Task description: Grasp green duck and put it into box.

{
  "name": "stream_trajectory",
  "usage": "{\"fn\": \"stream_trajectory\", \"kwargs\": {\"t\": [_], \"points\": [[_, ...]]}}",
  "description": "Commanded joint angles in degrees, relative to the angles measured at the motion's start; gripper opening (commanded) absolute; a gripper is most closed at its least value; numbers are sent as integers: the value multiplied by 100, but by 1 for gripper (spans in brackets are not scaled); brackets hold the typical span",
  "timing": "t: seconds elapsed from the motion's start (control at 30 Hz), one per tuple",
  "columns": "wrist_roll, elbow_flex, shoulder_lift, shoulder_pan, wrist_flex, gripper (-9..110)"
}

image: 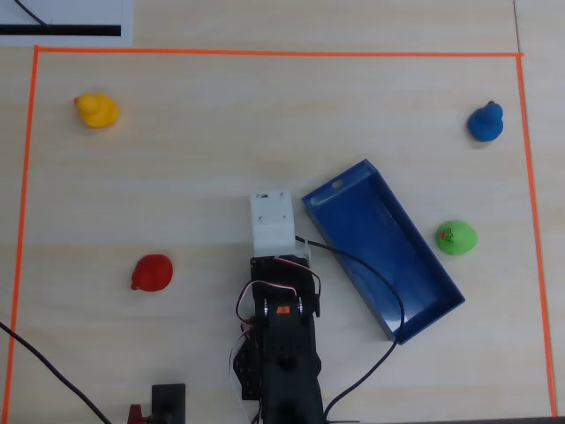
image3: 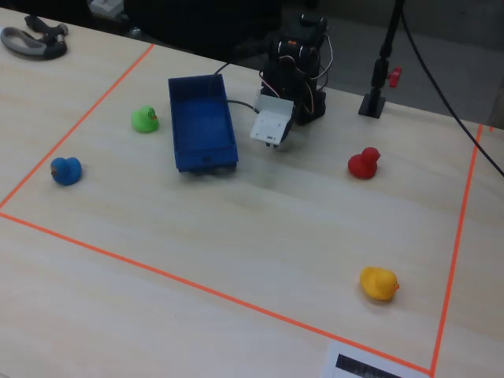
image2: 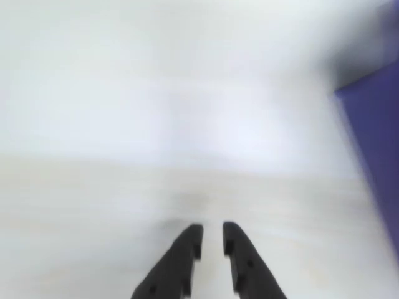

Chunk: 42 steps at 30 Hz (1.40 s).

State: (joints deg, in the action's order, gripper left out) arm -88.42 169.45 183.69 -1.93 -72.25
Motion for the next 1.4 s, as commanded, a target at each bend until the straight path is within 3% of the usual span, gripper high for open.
{"fn": "stream_trajectory", "kwargs": {"t": [0.0, 0.23, 0.37, 0.57, 0.73, 0.9, 1.2, 1.37], "points": [[738, -2391, -1318, 26, 264, 0], [1450, -7638, -5045, -1028, -176, 1], [1292, -9105, -6706, -2250, 905, 5], [1187, -10143, -8446, -3990, 2751, 11], [1090, -11065, -9562, -5071, 2602, 17], [826, -10934, -10090, -5854, 2584, 18], [44, -10775, -10688, -6223, 123, 18], [9, -10881, -11030, -6135, -211, 20]]}}
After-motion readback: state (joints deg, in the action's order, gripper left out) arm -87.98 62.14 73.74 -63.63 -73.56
